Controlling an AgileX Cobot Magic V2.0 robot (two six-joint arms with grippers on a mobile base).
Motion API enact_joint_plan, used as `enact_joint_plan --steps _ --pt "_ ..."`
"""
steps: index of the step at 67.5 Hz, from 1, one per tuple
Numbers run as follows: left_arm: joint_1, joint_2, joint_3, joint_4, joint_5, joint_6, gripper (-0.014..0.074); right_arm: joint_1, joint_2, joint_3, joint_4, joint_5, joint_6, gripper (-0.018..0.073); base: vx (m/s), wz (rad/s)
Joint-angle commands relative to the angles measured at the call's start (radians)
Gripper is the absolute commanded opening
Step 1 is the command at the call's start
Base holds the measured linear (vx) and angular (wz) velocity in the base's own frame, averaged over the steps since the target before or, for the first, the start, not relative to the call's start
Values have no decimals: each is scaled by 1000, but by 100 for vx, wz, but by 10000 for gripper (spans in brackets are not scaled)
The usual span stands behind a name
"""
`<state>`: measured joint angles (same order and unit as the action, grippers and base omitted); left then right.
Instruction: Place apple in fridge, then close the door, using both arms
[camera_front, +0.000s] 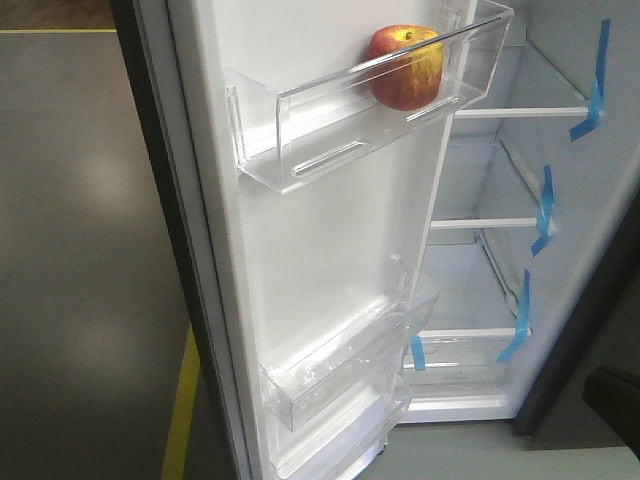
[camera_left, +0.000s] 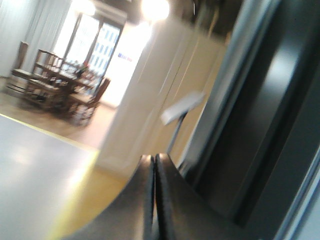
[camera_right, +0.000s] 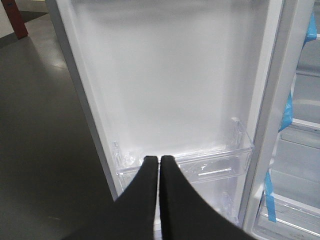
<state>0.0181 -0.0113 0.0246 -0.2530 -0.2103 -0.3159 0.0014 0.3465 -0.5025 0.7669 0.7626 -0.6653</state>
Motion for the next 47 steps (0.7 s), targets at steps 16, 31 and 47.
enact_joint_plan --steps 16,31,47 --pt "1 -16 -26 36 -249 -471 -6 -1 10 -26 134 -98 -7 -5 0 0" --pt "1 75 -253 253 -244 -592 -6 -1 10 -26 186 -134 -7 -5 0 0" --pt "1 347 -555 364 -277 -588 -6 -1 10 -26 186 -133 -7 -5 0 0"
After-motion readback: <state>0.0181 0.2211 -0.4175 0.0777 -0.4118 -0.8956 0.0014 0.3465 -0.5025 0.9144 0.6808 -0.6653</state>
